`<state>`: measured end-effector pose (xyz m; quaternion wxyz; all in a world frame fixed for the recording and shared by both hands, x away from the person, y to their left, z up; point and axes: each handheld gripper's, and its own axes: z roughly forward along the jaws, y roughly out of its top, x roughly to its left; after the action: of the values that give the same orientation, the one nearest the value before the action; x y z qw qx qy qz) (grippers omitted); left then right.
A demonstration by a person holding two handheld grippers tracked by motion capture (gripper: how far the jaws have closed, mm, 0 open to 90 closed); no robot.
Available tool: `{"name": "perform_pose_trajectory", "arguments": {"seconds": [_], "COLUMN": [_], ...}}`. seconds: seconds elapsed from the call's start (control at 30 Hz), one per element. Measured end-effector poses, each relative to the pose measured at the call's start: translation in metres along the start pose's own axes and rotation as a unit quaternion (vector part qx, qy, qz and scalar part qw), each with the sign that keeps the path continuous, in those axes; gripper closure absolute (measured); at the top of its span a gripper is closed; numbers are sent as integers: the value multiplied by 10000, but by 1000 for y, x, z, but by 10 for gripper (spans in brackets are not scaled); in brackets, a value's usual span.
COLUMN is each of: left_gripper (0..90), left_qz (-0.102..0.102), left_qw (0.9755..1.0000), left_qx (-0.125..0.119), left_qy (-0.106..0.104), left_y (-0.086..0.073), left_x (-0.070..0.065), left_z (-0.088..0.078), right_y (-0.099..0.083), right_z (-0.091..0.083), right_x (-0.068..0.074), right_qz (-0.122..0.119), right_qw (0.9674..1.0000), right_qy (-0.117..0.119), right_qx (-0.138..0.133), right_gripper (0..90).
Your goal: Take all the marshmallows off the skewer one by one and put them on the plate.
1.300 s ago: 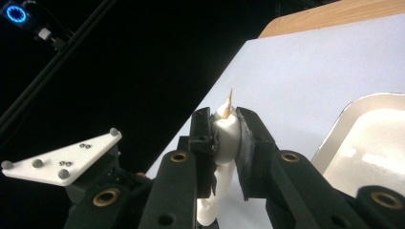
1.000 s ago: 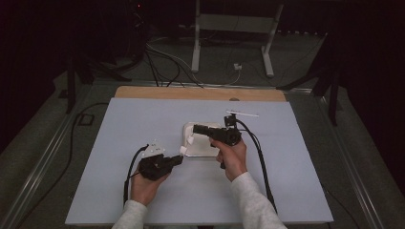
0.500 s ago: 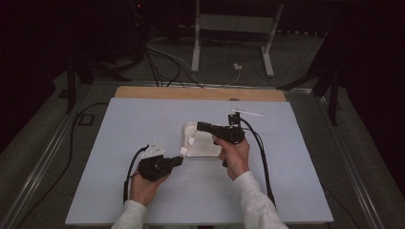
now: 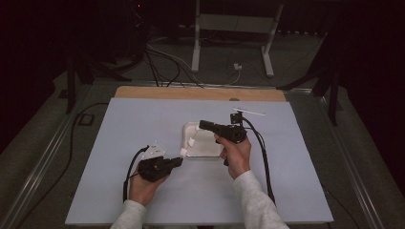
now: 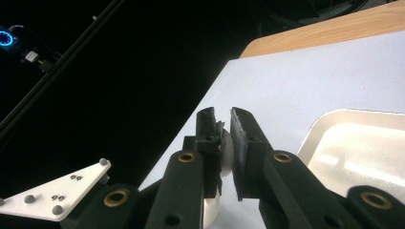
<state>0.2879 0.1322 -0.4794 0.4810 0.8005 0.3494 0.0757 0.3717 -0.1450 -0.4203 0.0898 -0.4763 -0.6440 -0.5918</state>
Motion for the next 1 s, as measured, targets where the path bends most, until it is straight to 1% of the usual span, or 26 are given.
{"name": "perform_pose_trajectory", "arguments": {"seconds": [0.07, 0.27, 0.33, 0.47, 0.5, 0.6, 0.63, 0.67, 0.7, 0.73, 0.77, 0.8, 0.83, 0.9, 0.93, 1.0], "left_gripper": [900, 900, 900, 900, 900, 900, 900, 900, 900, 900, 900, 900, 900, 900, 900, 900], "left_qz": [27, -8, 10, 78, 84, 169, 196, 272, 272, 185, 94, 32, -43, -76, -92, -109], "left_qw": [10000, 10000, 10000, 9999, 9999, 9997, 9996, 9988, 9982, 9984, 9989, 9993, 9998, 9999, 9999, 9999], "left_qx": [10, -7, 4, 68, 78, 166, 217, 393, 513, 523, 461, 358, 204, 105, 85, 73], "left_qy": [-5, -34, -34, -8, -32, -24, -7, 98, 154, 91, 65, 49, -2, 15, 17, 42], "left_y": [0, -3, -4, -4, -5, -5, -6, -8, -12, -16, -18, -17, -15, -13, -12, -12], "left_x": [0, 3, 4, 3, 4, 4, 4, 4, 6, 9, 12, 14, 15, 16, 15, 14], "left_z": [0, -2, -2, -2, -2, -2, -2, -1, -1, -2, -4, -7, -10, -11, -11, -10], "right_y": [0, 1, 1, 2, 2, 3, 4, 5, 12, 17, 17, 22, 25, 27, 26, 24], "right_z": [0, -2, -2, -3, -3, -4, -5, -7, -20, -27, -27, -34, -39, -44, -44, -41], "right_x": [0, -2, -2, -3, -3, -4, -5, -5, -9, -11, -11, -13, -15, -18, -20, -24], "right_qz": [-11, -41, -69, -60, -50, -98, -107, -91, 42, 103, 103, 96, 48, 17, -4, -7], "right_qw": [10000, 10000, 9999, 9999, 9999, 9998, 9997, 9997, 9987, 9982, 9982, 9981, 9978, 9976, 9975, 9977], "right_qy": [-17, -59, -87, -129, -132, -183, -192, -214, -228, -216, -216, -261, -350, -451, -498, -510], "right_qx": [-8, -10, -23, -8, -9, -17, -51, -104, -456, -553, -553, -555, -560, -517, -500, -438], "right_gripper": [838, 848, 853, 863, 864, 870, 871, 874, 873, 872, 872, 869, 868, 864, 863, 858]}}
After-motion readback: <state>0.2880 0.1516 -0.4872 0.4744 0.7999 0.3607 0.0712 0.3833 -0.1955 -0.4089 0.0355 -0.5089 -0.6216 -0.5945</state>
